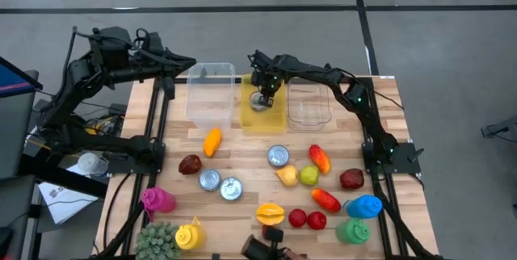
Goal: Pick & Place Food Item
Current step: Put the blue and pink tuna can into the yellow bin, then put the blue tuna can into the yellow bin
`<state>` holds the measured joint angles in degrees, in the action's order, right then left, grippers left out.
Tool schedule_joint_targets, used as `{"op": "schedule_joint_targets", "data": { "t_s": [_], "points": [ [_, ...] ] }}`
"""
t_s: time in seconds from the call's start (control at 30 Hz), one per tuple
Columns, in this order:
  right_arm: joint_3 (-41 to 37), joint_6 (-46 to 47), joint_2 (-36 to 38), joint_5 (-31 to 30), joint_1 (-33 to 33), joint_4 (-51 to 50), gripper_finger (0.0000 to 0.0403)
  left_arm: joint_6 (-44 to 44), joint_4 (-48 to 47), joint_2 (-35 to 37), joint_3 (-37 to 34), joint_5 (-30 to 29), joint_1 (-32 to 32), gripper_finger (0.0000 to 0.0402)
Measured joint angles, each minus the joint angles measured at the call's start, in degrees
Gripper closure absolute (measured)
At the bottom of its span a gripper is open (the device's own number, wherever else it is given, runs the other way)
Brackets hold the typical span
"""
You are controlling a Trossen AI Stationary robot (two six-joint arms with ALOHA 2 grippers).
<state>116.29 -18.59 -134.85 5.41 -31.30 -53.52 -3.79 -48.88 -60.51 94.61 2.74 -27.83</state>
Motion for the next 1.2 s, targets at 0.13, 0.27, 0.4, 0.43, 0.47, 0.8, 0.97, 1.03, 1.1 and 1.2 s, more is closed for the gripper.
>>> {"op": "schedule_joint_targets", "data": {
  "t_s": [0.13,0.27,0.4,0.43,0.47,0.8,0.97,1.03,1.1,1.2],
  "points": [
    [0.0,-0.3,0.0,0.2,0.2,0.4,0.0403,-0.1,0.0,0.0,0.0,0.0,0.0,0.0398],
    [0.0,0.8,0.0,-0.9,-0.2,0.4,0.0403,-0.2,0.1,0.2,0.0,-0.1,0.0,0.0398],
    [0.0,3.6,0.0,-6.9,-0.8,0.4,0.0403,-0.2,0.1,0.1,0.0,-0.2,0.0,0.0398],
    [0.0,4.7,0.0,-8.7,-0.9,0.3,0.0403,-0.2,0.1,0.1,0.0,-0.2,0.0,0.0398],
    [0.0,5.9,0.0,-10.4,-1.1,0.1,0.0403,-0.2,0.1,0.1,0.0,-0.2,0.0,0.0398],
    [1.3,12.6,-0.3,-16.1,-2.2,-2.7,0.0403,-0.2,0.1,0.1,0.0,-0.2,0.0,0.0398],
    [7.9,12.4,-0.4,-17.1,-2.0,-8.4,0.0403,0.8,0.1,0.1,0.0,-3.6,0.0,0.0398],
    [12.4,11.2,-0.4,-16.7,-1.5,-12.6,0.0403,1.5,-0.5,0.1,0.0,-4.9,0.0,0.0396],
    [17.0,10.1,0.2,-15.8,-1.2,-16.8,0.0403,1.5,-1.6,0.1,0.0,-4.9,0.3,0.0387],
    [16.6,8.9,5.8,-15.5,-0.5,-17.4,0.0403,4.3,-5.2,-0.5,0.1,-4.7,3.1,0.0358]
  ]
}}
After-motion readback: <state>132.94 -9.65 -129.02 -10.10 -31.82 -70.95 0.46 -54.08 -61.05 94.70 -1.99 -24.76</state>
